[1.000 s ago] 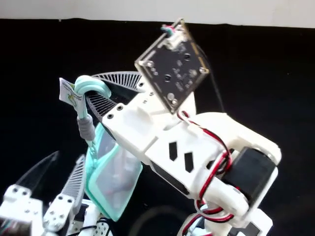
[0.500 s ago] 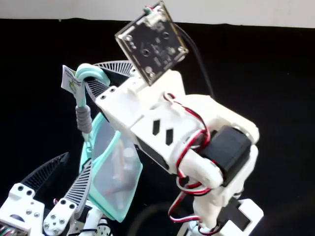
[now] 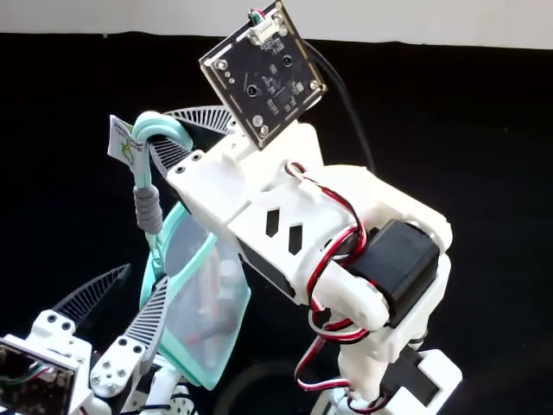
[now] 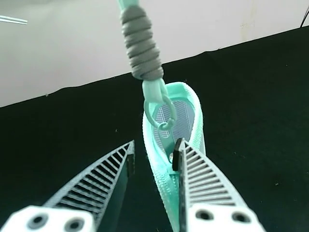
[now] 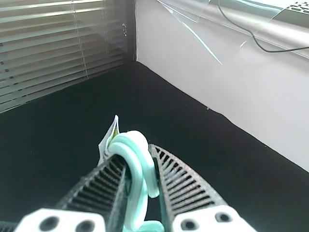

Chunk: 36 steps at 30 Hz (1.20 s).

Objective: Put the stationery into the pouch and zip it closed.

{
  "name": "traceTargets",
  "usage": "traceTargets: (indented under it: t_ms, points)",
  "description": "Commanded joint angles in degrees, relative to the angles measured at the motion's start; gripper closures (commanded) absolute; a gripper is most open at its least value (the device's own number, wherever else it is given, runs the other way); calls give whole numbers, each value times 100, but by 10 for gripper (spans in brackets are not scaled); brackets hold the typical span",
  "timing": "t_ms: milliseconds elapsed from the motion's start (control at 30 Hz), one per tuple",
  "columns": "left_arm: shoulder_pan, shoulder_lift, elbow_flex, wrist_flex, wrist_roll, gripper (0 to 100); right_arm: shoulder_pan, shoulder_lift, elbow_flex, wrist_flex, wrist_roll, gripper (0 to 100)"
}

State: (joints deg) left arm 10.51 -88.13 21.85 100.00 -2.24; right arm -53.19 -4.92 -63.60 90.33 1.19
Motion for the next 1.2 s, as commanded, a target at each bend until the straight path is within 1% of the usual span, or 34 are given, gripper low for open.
traceTargets:
  t_ms: [0, 167, 300, 500, 633, 733, 800, 900, 1033, 1167]
  points:
    - [48, 31, 145, 141, 0, 841, 92, -31, -171, -40, 44, 992]
    - [75, 31, 145, 141, 0, 841, 101, -22, -171, -57, 62, 992]
    - [75, 31, 57, 141, 0, 841, 382, 22, -171, -321, 53, 992]
    - [84, 101, -497, 123, -9, 841, 418, 22, -171, -365, 53, 992]
    - [92, 101, -602, 123, -9, 841, 435, 22, -171, -356, 53, 992]
    - [365, 101, -655, 123, 0, 841, 435, 22, -171, -347, 53, 992]
    - [488, 110, -637, 123, 0, 841, 435, 22, -171, -338, 53, 992]
    - [479, 101, -629, 123, 0, 841, 435, 22, -171, -330, 53, 992]
    - [127, 40, -251, 123, -9, 841, 435, 13, -171, -330, 53, 992]
    - [101, 31, 110, 123, -9, 841, 435, 13, -171, -321, 53, 992]
